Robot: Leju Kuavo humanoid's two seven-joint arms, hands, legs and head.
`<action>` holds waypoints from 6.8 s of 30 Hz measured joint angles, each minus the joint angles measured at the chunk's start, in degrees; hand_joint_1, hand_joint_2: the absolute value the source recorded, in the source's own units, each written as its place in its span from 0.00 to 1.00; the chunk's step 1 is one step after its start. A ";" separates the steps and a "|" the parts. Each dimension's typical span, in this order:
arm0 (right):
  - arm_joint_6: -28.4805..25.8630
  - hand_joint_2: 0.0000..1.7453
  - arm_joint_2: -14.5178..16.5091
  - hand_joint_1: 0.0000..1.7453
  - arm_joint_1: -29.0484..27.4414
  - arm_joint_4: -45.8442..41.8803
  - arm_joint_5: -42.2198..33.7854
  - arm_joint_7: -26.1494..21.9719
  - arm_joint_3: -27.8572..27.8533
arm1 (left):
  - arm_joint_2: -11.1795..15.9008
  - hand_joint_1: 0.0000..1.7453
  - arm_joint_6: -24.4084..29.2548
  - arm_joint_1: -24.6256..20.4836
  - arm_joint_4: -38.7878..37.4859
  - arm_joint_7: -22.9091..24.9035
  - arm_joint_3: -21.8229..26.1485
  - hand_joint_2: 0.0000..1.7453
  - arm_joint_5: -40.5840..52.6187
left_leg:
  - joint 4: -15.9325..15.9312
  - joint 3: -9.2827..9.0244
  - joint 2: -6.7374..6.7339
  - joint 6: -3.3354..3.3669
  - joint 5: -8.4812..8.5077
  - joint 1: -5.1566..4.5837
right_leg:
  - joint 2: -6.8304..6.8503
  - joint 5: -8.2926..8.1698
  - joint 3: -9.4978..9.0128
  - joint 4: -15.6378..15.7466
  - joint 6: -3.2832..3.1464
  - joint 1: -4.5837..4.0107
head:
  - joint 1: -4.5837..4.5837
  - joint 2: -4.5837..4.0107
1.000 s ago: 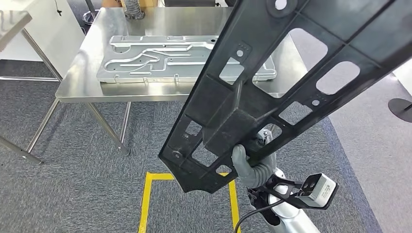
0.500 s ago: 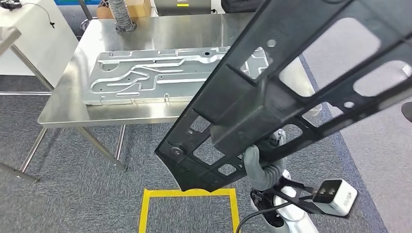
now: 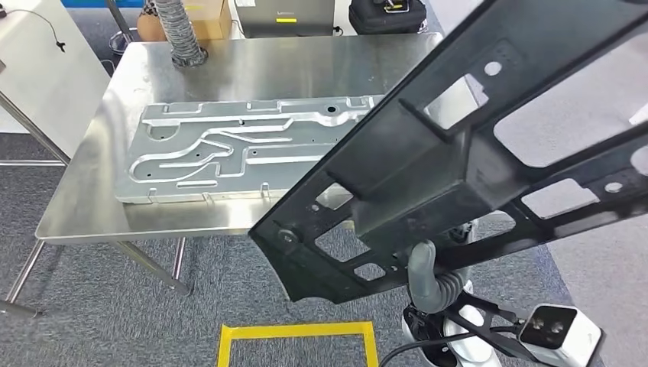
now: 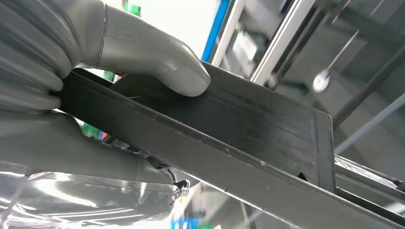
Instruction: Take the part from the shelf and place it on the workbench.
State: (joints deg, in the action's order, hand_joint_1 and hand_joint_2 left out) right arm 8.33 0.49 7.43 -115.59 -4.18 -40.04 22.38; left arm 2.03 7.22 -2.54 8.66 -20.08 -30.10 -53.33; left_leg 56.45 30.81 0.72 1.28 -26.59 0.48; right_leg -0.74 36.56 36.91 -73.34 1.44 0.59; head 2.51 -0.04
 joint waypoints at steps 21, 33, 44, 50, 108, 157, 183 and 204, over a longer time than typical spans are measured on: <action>-27.44 1.00 -3.39 1.00 42.60 48.12 90.51 39.24 0.20 | 0.21 0.00 -0.12 -1.68 -0.10 -1.37 -2.86 0.00 1.00 | 3.61 4.79 -0.48 -0.90 1.57 -0.77 | -0.38 -11.77 -1.18 14.19 -2.99 -0.75 | 0.04 -0.01; -26.06 1.00 2.99 1.00 50.28 76.38 91.67 30.78 12.99 | 0.29 0.00 -0.08 -2.01 -0.07 -1.97 -4.22 0.00 0.66 | 0.56 2.99 -0.33 -0.35 2.16 0.23 | 0.49 -7.15 6.86 -0.13 0.20 0.46 | 0.02 -0.02; -22.52 1.00 5.97 1.00 47.29 90.87 77.23 16.24 15.49 | 0.46 0.00 -1.46 -1.80 -0.04 -5.90 -5.77 0.00 1.37 | 10.42 6.58 -0.33 -3.39 -4.05 0.73 | 0.56 -11.87 -0.33 13.93 -2.51 0.57 | 0.09 -0.02; -21.28 0.50 5.59 0.50 46.59 93.81 76.16 16.01 16.02 | 0.58 0.00 -1.45 -1.96 -0.04 -6.05 -6.20 0.50 1.37 | 8.99 6.45 -0.33 -3.16 -0.68 0.76 | 0.57 -11.18 -1.73 13.92 -2.29 0.35 | 0.09 -0.01; -48.18 0.00 -1.61 0.00 -12.66 37.88 26.27 0.10 -64.21 | -0.32 0.00 -1.17 -0.76 -0.04 -8.59 -7.92 0.00 -4.72 | 16.65 7.29 -0.40 -2.37 -8.86 -0.21 | 1.24 -11.79 -2.56 15.60 -2.38 0.09 | 0.07 -0.01; -30.39 0.00 3.56 0.00 -4.12 102.48 82.91 31.08 -93.10 | -1.42 0.00 -1.34 -1.29 -0.04 -8.36 -11.62 0.00 -5.31 | -2.03 -0.82 -1.55 1.34 1.07 -0.87 | 0.90 -2.73 3.21 -2.25 0.46 0.06 | 0.07 -0.02; -27.38 0.00 4.26 0.00 -3.85 102.89 79.09 27.65 -95.96 | -1.58 0.00 -1.41 -1.70 -0.07 -8.73 -12.89 0.00 -5.22 | -1.90 -3.39 -1.56 0.92 -1.41 -0.32 | 0.94 -8.17 -0.41 11.61 0.22 0.11 | 0.07 -0.02; -26.63 0.00 4.41 0.00 -3.74 103.00 77.99 28.95 -97.47 | -1.50 0.00 -0.76 -1.38 -0.09 -7.90 -13.06 0.00 -5.76 | 16.88 6.24 -1.30 -2.47 -2.77 0.14 | 1.34 -10.34 -5.24 17.56 -2.43 -0.10 | 0.07 -0.02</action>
State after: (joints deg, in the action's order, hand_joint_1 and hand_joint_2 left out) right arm -18.29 4.90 3.69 -12.59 73.81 -11.09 -75.09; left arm 0.52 6.46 -3.92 8.57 -27.97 -43.17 -59.10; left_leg 73.32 37.05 -0.58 -1.20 -29.35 0.61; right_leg 0.60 26.22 31.67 -55.78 -0.99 0.48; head 2.58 -0.07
